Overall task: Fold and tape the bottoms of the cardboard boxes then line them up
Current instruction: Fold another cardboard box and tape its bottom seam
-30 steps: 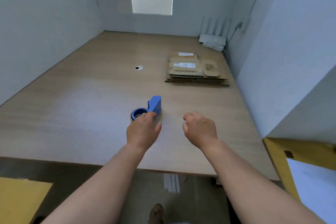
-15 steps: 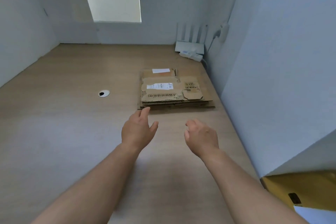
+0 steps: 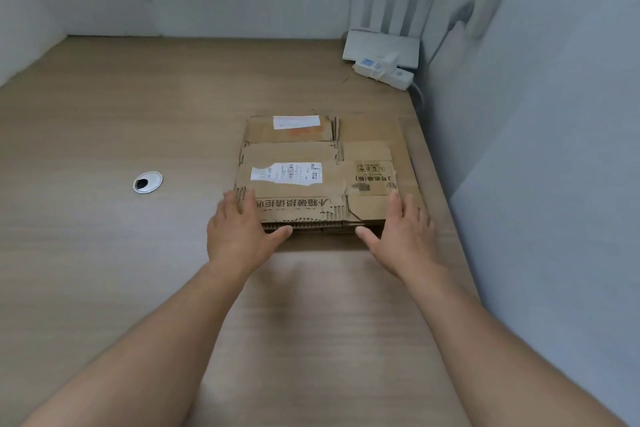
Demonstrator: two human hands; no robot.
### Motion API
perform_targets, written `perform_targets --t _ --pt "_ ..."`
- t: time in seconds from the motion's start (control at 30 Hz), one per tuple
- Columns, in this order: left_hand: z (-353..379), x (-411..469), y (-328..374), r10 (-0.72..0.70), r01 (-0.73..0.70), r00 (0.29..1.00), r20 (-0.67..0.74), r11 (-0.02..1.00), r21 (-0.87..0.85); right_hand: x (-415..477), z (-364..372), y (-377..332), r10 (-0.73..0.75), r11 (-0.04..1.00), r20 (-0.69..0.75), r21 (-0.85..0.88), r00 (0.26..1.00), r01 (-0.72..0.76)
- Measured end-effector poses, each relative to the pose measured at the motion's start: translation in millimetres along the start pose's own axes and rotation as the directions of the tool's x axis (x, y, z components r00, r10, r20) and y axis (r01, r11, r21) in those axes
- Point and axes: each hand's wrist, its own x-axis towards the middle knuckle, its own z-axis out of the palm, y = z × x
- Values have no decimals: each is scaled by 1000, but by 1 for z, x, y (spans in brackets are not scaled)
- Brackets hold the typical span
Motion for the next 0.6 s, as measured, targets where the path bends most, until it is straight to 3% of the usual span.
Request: perform_targets --t 0.23,0.6 --pt "16 8 -10 -85 82 996 -20 990 -111 10 18 -10 37 999 -70 -8 997 -38" --pt "-28 -50 -32 -69 28 993 -94 923 -383 -51 -3 -13 89 975 -183 217 979 -48"
